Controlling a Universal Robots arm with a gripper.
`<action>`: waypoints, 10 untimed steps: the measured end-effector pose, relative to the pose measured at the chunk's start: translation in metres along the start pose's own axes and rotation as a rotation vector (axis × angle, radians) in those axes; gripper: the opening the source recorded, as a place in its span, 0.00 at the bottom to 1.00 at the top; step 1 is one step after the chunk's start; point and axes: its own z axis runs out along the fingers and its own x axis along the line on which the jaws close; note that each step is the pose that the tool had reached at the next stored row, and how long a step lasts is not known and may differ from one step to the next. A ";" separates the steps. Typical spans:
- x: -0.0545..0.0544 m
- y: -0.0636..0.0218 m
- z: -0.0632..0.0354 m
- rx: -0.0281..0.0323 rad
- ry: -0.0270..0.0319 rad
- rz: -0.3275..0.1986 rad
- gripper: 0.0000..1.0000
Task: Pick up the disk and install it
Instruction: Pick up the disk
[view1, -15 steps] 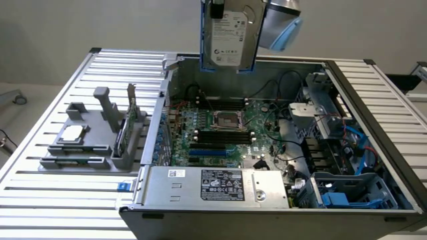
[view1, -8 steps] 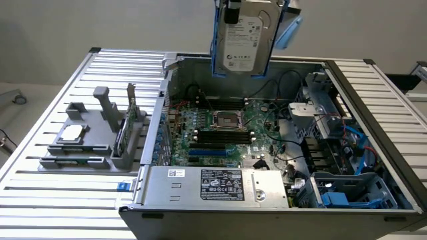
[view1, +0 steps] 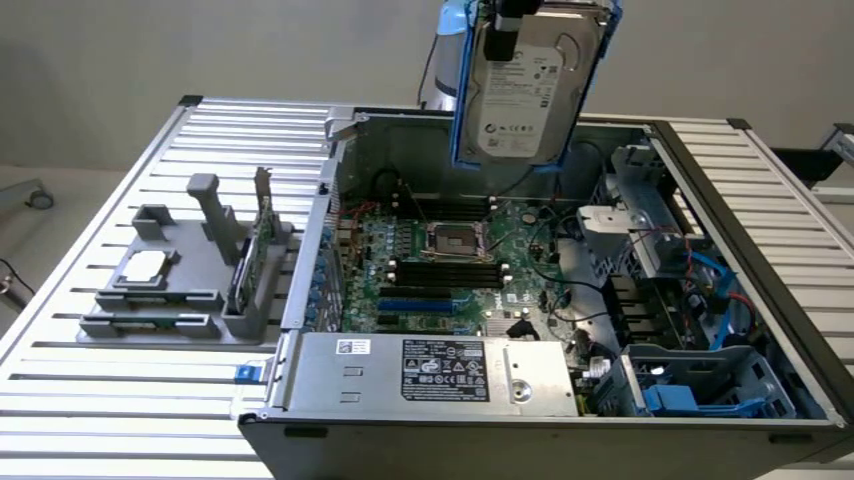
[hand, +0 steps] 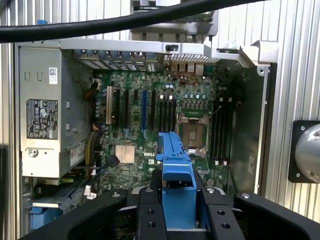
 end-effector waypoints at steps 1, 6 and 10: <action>0.003 -0.0032 0.0000 0.0000 -0.0001 0.000 0.33; 0.017 -0.0170 -0.0005 -0.0001 -0.0001 0.000 0.33; 0.030 -0.0277 -0.0008 -0.0002 -0.0001 0.000 0.33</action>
